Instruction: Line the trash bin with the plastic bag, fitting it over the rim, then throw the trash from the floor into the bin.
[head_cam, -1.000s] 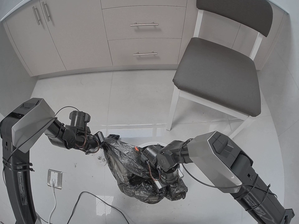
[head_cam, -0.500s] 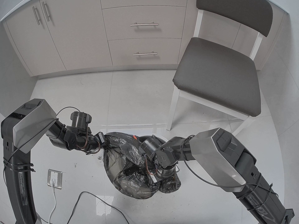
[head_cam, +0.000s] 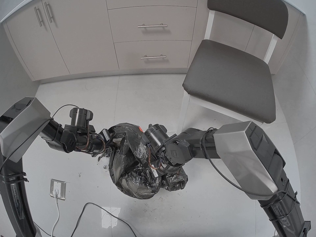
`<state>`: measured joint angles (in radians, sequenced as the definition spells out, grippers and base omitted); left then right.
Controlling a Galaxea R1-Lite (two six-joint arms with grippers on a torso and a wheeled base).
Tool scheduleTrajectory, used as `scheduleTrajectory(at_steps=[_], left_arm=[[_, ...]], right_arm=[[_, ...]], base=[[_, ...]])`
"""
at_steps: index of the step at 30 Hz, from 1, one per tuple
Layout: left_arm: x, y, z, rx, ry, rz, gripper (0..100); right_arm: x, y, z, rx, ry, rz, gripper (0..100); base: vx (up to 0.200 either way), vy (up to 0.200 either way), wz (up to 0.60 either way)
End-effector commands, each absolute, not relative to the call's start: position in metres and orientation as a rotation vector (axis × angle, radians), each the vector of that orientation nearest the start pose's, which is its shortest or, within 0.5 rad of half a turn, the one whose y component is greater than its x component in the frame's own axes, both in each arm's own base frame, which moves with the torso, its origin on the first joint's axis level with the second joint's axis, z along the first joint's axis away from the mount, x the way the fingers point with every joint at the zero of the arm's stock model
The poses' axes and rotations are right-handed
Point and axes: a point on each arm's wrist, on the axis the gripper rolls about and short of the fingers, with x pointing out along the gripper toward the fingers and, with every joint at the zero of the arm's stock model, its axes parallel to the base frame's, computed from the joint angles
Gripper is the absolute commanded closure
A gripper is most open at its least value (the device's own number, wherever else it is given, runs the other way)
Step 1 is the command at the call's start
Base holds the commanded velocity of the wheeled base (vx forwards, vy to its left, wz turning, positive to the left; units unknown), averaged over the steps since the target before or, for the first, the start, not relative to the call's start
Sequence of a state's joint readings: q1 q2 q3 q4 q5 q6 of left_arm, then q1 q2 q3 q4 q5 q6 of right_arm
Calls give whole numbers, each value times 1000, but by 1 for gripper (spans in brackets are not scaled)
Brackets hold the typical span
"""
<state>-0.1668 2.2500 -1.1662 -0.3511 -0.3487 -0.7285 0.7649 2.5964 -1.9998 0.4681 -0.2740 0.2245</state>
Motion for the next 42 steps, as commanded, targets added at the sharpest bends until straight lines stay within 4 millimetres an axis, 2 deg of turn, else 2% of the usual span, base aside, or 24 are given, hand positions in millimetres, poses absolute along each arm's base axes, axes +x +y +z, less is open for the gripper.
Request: scheduleTrajectory(at_steps=[1,6,13,16,26,37,42], left_arm=[[400,-78,62,-747,861,-224,100],[399,-81,61,-745,864,-230,100],[397,-90,60,-737,874,-248,100],[396,-96,59,-730,886,-263,100],[397,-102,61,-723,878,-280,100],[402,-103,46,-724,883,-274,100],[402,-102,41,-725,891,-268,100]], right_arm=[[356,343,50,-316,910,358,100],[364,345,47,-328,839,362,100],[385,342,25,-343,752,341,100],[394,337,12,-339,743,329,100],[413,320,-1,-321,734,302,100],[415,316,-32,-334,788,298,100],[403,332,-26,-350,771,326,100]], base=[[0,0,0],[0,0,0],[0,0,0],[0,0,0],[0,0,0],[0,0,0],[0,0,0]])
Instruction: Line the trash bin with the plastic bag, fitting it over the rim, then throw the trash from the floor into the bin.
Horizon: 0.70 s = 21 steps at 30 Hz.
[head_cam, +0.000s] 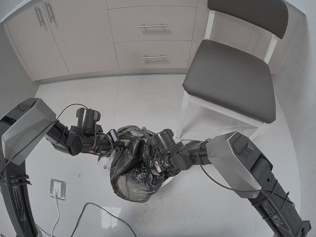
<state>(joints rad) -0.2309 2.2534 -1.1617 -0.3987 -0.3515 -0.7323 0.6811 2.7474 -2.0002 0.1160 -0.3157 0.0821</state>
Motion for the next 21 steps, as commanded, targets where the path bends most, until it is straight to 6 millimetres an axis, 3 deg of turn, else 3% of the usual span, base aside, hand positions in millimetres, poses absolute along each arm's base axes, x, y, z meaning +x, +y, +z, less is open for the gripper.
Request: scheduleTrajectory(at_steps=[1,7,8,13,18,20,21], left_arm=[[402,-102,40,-725,893,-268,100],[403,-101,38,-726,895,-263,100],[403,-101,39,-726,893,-264,100],[403,-100,41,-727,888,-265,100],[404,-99,39,-729,889,-259,100],[404,-99,39,-729,889,-259,100],[404,-99,39,-729,889,-259,100]], right_arm=[[401,335,-24,-351,765,332,100],[390,345,-3,-362,747,357,100],[390,345,-3,-364,750,357,0],[392,342,9,-346,733,351,0],[390,339,47,-316,683,354,0],[390,339,47,-316,683,354,0],[386,334,64,-320,694,353,0]], base=[[0,0,0],[0,0,0],[0,0,0],[0,0,0],[0,0,0],[0,0,0],[0,0,0]])
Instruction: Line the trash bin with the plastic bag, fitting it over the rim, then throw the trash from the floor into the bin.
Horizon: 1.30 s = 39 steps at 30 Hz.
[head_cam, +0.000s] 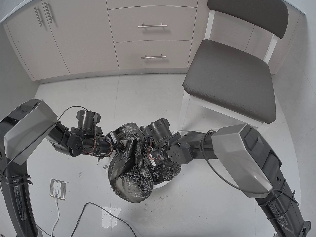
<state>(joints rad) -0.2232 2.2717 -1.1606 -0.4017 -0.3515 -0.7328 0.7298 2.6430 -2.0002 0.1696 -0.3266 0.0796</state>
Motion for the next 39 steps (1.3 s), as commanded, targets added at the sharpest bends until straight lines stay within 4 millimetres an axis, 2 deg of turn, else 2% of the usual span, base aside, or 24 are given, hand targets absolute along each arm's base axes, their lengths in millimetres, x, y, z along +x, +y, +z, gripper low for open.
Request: scheduleTrajectory(at_steps=[1,9,12,15,33,39], left_arm=[[404,-99,39,-729,888,-260,100],[404,-99,41,-729,884,-262,100],[404,-99,39,-729,888,-260,100],[405,-99,40,-729,886,-261,100],[409,-100,38,-743,883,-253,100],[412,-101,37,-746,880,-257,100]], right_arm=[[385,333,67,-323,699,352,0],[378,311,92,-373,797,324,0],[371,293,103,-420,896,295,0],[366,289,105,-444,941,289,0],[376,284,69,-503,1024,273,0],[375,286,51,-525,1071,270,0]], base=[[0,0,0],[0,0,0],[0,0,0],[0,0,0],[0,0,0],[0,0,0]])
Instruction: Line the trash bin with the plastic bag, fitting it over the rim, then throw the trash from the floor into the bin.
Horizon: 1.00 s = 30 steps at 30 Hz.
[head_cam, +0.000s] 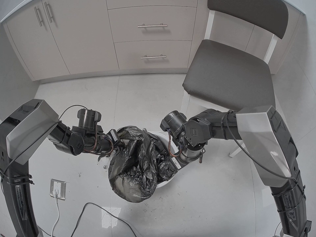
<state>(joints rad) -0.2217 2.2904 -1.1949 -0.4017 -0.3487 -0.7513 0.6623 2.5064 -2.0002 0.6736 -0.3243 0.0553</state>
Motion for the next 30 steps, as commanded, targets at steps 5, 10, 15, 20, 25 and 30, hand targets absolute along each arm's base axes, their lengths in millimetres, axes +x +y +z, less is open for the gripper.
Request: scheduleTrajectory(at_steps=[5,10,15,20,25,30], left_arm=[[412,-101,37,-755,882,-253,100],[412,-101,38,-755,880,-254,100],[413,-102,39,-755,874,-260,100],[414,-102,41,-756,868,-261,100],[413,-103,46,-769,861,-259,100],[415,-104,53,-787,844,-265,100]], right_arm=[[378,294,33,-519,1060,277,0],[384,300,17,-478,1027,268,0],[393,299,4,-452,996,257,0],[402,294,-10,-437,990,240,0],[406,294,-7,-391,961,226,0],[404,293,21,-357,922,227,0]], base=[[0,0,0],[0,0,0],[0,0,0],[0,0,0],[0,0,0],[0,0,0]])
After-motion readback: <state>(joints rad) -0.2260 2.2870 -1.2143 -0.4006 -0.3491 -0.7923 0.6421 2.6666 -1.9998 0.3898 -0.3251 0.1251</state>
